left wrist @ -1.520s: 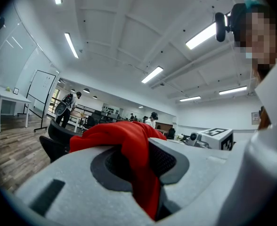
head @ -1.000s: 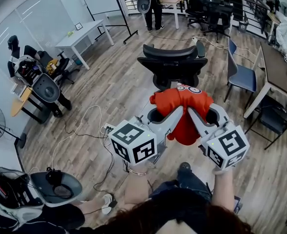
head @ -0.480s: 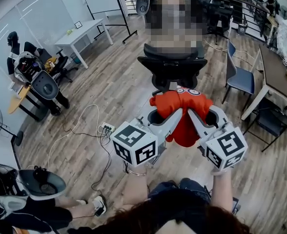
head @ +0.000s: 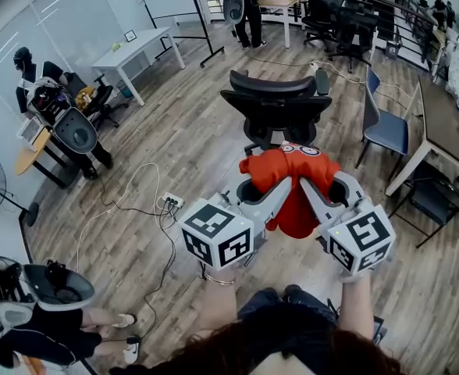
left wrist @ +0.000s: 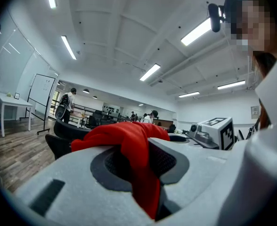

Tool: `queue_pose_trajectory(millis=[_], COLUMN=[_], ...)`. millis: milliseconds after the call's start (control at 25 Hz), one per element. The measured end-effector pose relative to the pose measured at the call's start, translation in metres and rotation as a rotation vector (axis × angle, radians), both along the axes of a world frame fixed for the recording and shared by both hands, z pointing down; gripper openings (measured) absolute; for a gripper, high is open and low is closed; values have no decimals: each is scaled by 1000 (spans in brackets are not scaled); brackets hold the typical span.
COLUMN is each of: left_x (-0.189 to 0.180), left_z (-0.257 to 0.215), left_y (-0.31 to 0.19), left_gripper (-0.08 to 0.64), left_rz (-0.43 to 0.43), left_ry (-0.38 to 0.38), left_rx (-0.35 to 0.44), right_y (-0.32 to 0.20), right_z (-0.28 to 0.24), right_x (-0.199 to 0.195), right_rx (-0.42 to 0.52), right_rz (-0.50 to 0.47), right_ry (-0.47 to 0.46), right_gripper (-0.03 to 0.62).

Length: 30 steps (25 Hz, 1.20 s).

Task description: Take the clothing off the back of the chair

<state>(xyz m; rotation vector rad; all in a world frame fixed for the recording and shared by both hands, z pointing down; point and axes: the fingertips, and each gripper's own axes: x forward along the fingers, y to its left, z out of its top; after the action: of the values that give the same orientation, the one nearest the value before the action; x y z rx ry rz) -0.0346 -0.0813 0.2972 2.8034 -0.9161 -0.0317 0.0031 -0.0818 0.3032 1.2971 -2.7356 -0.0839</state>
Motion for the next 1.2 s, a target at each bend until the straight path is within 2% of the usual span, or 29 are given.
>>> queue_pose_trajectory(millis=[640,1200], left_x=[29,31], left_z=[-9,0], left_y=[6,6], left_gripper=[103,103], left_rz=[-44,-62], left_ry=[13,13], left_rx=[-15,-33], right_y=[4,4], right_z=[-9,0], right_x=[29,30], right_rx=[-13,-28], right_rz=[-45,-64], right_ry=[21,24], right_gripper=[71,72])
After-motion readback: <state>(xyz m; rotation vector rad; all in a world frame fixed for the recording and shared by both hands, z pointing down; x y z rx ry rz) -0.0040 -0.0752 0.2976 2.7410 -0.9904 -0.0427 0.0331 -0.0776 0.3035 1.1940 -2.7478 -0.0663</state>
